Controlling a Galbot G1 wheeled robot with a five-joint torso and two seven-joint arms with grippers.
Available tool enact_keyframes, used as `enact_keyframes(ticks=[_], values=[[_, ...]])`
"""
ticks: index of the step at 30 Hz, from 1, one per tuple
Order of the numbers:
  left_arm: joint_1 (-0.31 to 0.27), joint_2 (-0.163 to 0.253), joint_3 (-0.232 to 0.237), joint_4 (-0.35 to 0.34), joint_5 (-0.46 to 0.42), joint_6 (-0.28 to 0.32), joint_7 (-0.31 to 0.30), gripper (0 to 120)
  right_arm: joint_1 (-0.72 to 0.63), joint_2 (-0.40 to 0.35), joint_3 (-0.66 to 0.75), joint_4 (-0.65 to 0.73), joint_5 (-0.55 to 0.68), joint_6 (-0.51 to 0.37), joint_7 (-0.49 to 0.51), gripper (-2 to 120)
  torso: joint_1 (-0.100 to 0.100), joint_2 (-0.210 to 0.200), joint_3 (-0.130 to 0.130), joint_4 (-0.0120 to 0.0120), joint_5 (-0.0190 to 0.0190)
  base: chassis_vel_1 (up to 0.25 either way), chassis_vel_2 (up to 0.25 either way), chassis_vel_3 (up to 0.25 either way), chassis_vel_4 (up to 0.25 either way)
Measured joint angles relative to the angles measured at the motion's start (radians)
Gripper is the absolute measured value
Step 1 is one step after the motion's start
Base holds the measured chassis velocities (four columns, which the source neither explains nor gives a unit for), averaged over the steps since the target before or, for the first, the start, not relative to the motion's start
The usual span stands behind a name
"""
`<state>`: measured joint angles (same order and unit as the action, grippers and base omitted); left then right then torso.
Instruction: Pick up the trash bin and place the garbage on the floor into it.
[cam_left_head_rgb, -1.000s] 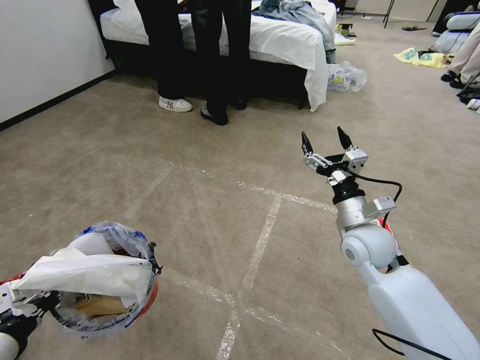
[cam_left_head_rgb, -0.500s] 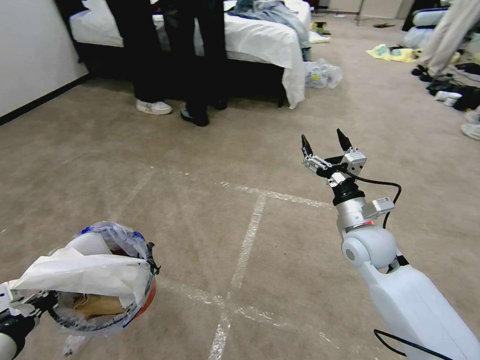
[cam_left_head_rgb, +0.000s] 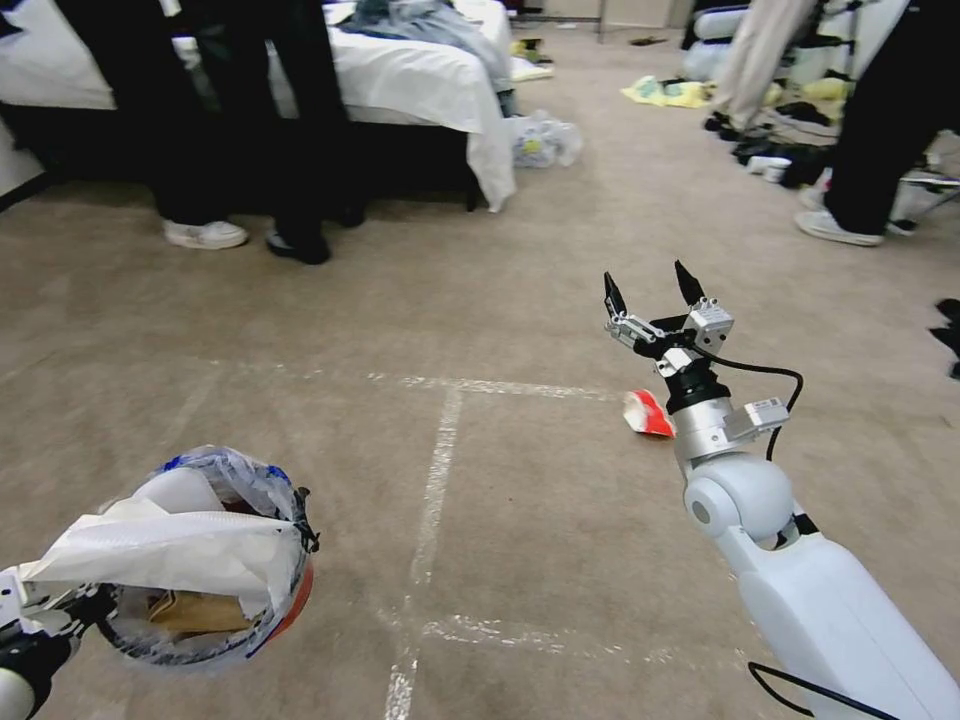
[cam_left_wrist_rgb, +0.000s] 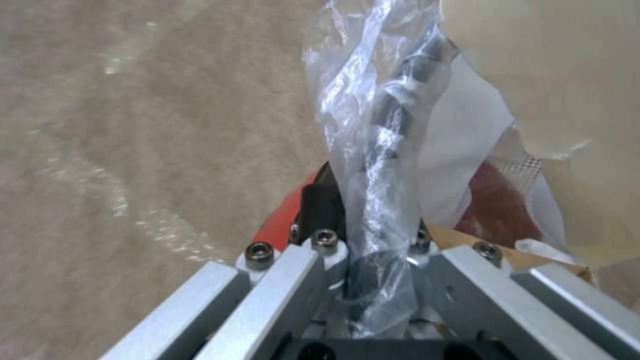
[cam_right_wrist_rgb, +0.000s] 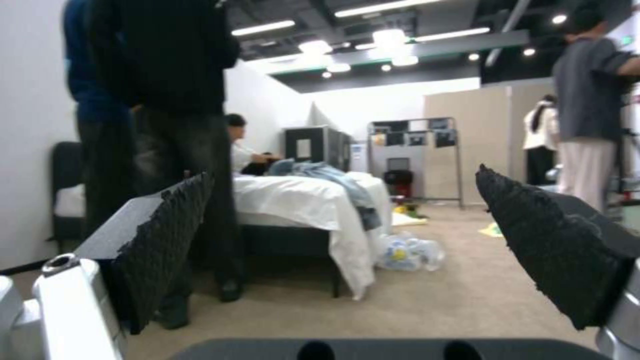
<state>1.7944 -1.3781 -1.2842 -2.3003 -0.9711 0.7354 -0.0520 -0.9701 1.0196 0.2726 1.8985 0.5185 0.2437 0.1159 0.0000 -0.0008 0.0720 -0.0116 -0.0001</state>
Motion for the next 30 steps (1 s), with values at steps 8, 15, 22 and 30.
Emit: enact_keyframes(ticks=[8, 15, 22, 30], values=[[0.004, -0.001, 0.000, -0.001, 0.000, 0.000, 0.000, 1, -0.003, -0.002, 0.004, 0.002, -0.001, 0.004, -0.001, 100, 0.000, 0.000, 0.000, 0.0000, 0.0000, -0.093, -0.103, -0.094, -0.094], [0.011, -0.002, 0.000, -0.008, 0.001, 0.000, 0.000, 1, -0.011, -0.004, 0.009, 0.013, -0.002, 0.005, -0.001, 100, 0.000, 0.000, 0.000, -0.0001, 0.0000, -0.107, -0.092, -0.087, -0.101], [0.016, -0.007, 0.001, -0.009, 0.007, 0.000, 0.001, 1, -0.024, -0.007, 0.018, 0.019, -0.001, 0.006, -0.001, 100, 0.000, 0.000, 0.000, 0.0002, 0.0000, -0.082, -0.089, -0.094, -0.088], [0.017, -0.010, 0.002, -0.014, 0.008, 0.000, 0.000, 1, -0.030, -0.009, 0.027, 0.022, -0.003, 0.008, 0.001, 100, 0.000, 0.000, 0.000, -0.0002, 0.0001, -0.102, -0.107, -0.095, -0.094]])
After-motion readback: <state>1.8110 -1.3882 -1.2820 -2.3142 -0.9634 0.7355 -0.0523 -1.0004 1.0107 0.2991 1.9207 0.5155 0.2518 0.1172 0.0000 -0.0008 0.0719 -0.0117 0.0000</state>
